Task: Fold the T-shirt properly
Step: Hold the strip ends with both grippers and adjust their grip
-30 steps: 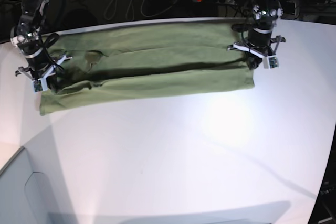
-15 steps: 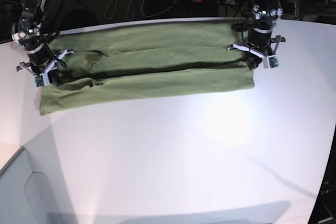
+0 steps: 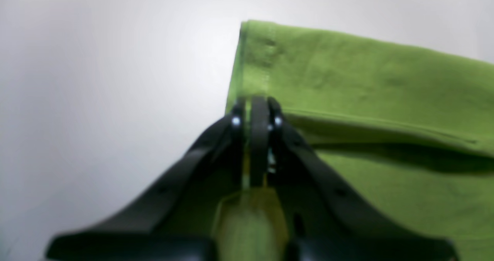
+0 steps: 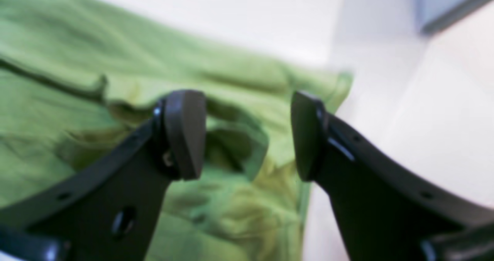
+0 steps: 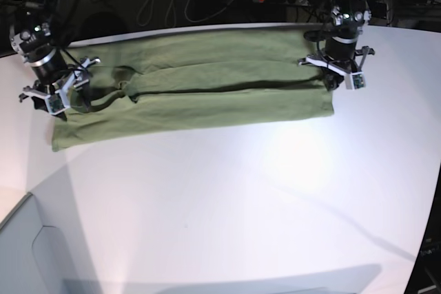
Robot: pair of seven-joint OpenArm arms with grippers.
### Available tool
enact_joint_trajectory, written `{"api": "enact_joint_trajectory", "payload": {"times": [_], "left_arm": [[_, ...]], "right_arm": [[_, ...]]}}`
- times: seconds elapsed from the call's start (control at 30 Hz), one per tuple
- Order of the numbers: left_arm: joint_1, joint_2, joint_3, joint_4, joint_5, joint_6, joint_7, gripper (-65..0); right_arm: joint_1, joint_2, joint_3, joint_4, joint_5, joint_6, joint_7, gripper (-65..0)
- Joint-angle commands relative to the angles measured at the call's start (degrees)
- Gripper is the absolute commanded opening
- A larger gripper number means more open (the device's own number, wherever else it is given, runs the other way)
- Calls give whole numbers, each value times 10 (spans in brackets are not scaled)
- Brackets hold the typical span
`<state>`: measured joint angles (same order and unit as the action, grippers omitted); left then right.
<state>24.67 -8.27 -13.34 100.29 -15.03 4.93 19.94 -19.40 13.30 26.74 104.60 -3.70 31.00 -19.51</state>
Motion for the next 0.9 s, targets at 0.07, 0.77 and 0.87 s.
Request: {"api": "enact_joint_trajectory", "payload": {"times": [0.07, 0.77, 0.87], "left_arm": [[2, -4, -2, 13, -1, 0, -12, -650], [2, -3, 1, 13, -1, 0, -7, -650], [1, -2, 1, 17, -1, -1, -7, -650]], "right_arm": [[25, -10, 6, 20, 7, 9, 12, -317], [79, -3, -1, -121, 6, 11, -117, -650], [73, 4, -1, -129, 6, 11, -117, -650]]}}
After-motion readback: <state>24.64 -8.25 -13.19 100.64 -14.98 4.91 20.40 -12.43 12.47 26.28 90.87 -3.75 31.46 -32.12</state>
